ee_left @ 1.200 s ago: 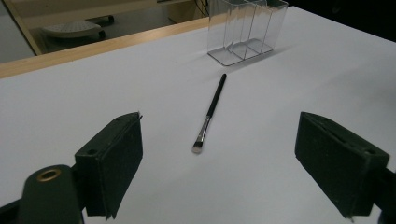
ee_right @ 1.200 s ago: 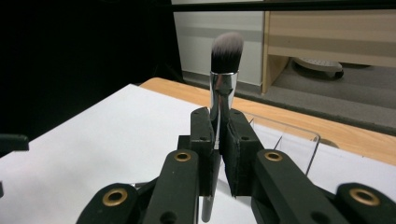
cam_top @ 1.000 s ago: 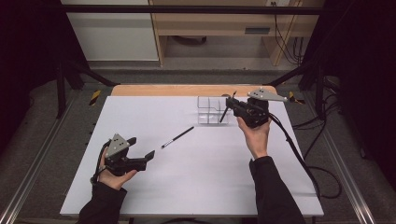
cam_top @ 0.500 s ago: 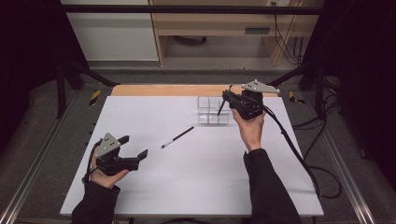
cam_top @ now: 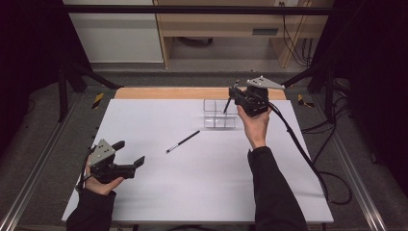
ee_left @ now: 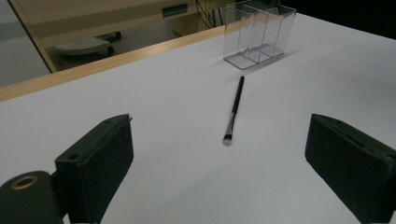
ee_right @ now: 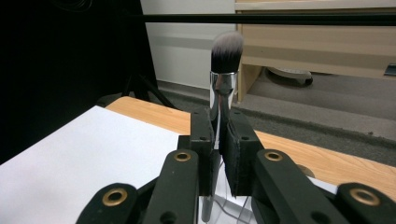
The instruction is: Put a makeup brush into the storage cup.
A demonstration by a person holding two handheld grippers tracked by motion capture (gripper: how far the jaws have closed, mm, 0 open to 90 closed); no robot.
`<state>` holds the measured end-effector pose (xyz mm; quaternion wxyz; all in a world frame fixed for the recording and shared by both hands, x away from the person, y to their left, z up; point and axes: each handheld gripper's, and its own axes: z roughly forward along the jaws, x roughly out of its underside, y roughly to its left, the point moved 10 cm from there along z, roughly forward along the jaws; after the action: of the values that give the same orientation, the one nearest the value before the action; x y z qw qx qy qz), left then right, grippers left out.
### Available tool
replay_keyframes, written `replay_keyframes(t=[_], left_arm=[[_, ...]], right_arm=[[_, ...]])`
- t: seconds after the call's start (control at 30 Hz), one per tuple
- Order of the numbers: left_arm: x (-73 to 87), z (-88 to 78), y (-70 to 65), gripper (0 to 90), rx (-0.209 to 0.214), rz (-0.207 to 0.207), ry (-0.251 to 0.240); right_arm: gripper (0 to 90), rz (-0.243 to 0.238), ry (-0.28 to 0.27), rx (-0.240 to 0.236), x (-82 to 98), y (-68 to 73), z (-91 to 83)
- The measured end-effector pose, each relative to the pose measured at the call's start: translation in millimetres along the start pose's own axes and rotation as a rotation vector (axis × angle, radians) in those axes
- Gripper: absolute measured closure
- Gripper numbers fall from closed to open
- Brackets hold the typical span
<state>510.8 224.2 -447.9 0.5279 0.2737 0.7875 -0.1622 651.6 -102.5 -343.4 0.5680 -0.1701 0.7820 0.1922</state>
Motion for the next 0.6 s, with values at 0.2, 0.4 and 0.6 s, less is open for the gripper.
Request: replay_keyframes(t=[0.2,0.4,0.6], left_arm=[[1.9,-2.8,5.4,6.5,-0.009,0.012,0.004],[2.6,-4.1,9.3,6.6,-0.021,0.006,0.005],[2.3,-5.4,10.9,6.8,-0.021,0.008,0.005]], right_arm=[[83.2,0.003,-0.001,0.029,-2.9,-7.4,7.3],[83.2,0.008,0.002,0.045,-3.0,-11.0,20.6],[83.2,0.006,0.009,0.064,0.9,-14.1,33.4]])
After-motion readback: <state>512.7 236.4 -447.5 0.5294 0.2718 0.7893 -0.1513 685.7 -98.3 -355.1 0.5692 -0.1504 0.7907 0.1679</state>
